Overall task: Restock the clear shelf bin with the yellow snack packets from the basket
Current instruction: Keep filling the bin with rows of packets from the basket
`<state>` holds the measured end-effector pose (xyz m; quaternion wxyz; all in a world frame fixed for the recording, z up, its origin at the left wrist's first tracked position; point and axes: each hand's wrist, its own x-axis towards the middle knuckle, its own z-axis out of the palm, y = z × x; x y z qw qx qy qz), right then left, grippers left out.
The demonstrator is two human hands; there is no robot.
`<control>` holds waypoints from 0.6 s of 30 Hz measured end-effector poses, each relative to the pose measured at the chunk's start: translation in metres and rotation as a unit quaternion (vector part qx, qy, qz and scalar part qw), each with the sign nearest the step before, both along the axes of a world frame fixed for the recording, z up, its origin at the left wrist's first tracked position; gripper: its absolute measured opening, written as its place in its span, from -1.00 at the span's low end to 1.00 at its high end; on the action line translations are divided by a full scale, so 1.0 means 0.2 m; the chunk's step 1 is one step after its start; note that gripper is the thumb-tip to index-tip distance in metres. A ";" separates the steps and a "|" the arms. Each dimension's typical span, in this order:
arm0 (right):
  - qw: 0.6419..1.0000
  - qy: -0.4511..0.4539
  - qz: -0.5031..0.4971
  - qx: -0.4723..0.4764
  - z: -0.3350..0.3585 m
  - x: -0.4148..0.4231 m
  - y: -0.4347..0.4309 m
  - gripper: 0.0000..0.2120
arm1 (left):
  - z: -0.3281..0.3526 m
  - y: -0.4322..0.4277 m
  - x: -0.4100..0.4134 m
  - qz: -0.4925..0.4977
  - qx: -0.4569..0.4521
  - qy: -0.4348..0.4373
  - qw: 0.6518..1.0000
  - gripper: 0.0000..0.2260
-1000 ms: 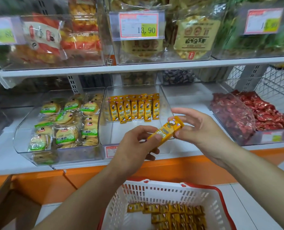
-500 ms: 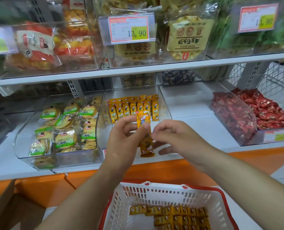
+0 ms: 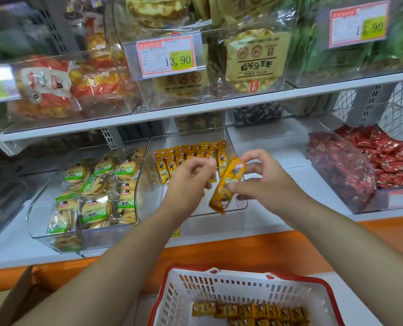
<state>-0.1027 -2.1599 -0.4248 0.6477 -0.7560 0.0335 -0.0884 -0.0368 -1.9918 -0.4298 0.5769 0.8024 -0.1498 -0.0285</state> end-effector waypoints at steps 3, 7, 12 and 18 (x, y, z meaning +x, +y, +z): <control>0.996 -0.015 -0.083 -0.026 -0.05 0.03 -0.09 -0.54 | -0.09 -0.02 0.26 0.057 0.207 -0.119 0.969 -0.89; 0.992 -0.057 -0.106 -0.039 -0.10 0.07 -0.17 -0.54 | -0.23 -0.05 0.57 0.055 0.411 -0.196 0.889 -0.51; 0.979 -0.106 -0.090 -0.152 -0.14 0.17 -0.20 -0.53 | -0.36 -0.16 0.82 0.044 0.467 -0.268 0.841 -0.33; 0.913 -0.095 -0.058 -0.393 -0.10 0.44 -0.16 -0.57 | -0.42 -0.16 0.96 0.033 0.457 -0.295 0.839 -0.33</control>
